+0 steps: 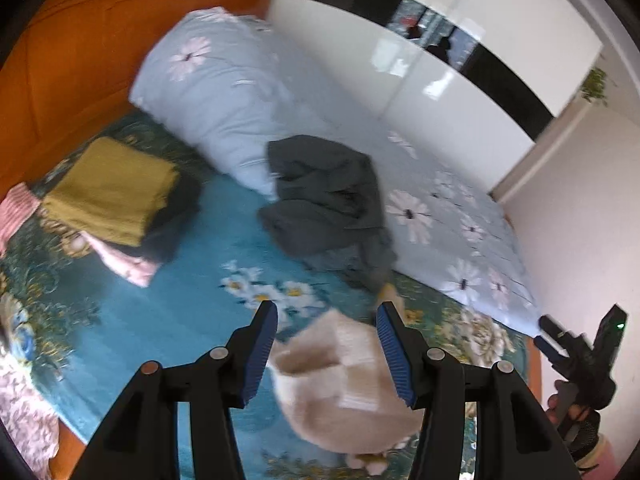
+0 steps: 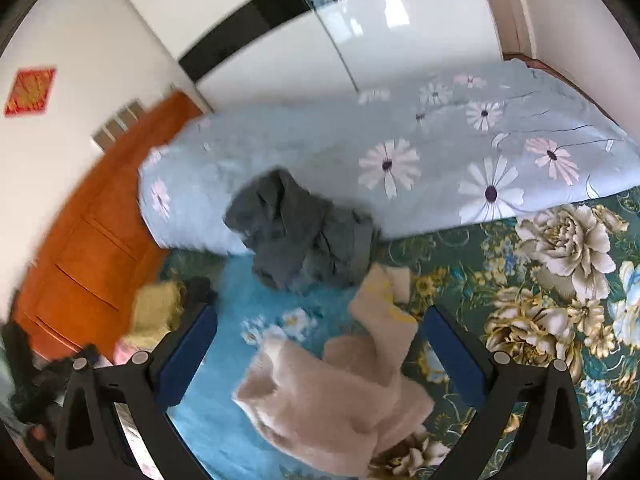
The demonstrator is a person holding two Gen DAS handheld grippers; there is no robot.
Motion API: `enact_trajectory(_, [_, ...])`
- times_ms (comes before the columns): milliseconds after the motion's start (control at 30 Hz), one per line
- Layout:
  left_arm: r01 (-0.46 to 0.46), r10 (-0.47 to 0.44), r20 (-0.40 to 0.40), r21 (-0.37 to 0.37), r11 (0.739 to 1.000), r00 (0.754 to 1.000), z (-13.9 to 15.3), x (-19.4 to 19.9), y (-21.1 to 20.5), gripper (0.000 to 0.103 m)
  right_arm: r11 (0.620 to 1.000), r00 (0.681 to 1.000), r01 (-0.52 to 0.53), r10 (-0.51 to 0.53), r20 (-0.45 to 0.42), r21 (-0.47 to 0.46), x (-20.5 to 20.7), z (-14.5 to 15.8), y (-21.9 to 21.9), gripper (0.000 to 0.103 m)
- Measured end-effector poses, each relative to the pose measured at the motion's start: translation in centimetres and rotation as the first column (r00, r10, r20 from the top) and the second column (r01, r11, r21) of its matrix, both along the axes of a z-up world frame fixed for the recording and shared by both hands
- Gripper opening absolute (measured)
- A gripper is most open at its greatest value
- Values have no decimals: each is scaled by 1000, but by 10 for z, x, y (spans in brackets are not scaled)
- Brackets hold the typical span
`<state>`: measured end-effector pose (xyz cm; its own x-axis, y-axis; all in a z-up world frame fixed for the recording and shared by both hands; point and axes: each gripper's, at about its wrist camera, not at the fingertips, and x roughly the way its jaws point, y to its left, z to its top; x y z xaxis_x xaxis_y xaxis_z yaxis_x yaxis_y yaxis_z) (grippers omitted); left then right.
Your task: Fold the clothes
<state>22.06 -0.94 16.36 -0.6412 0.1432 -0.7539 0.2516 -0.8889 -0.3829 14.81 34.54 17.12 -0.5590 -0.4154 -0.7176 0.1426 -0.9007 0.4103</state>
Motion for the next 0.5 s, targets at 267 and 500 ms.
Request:
enact_trajectory(267, [-89,90,137,-15,996,987,-23,16,-60,56,995,892,80,-99,442,62,-63,-146,-19,101])
enact_trajectory(500, [-228,225,249,-16,974,942,-51,29,-104,56,980,746,10,-139,651,198,-88,-252,-43,76])
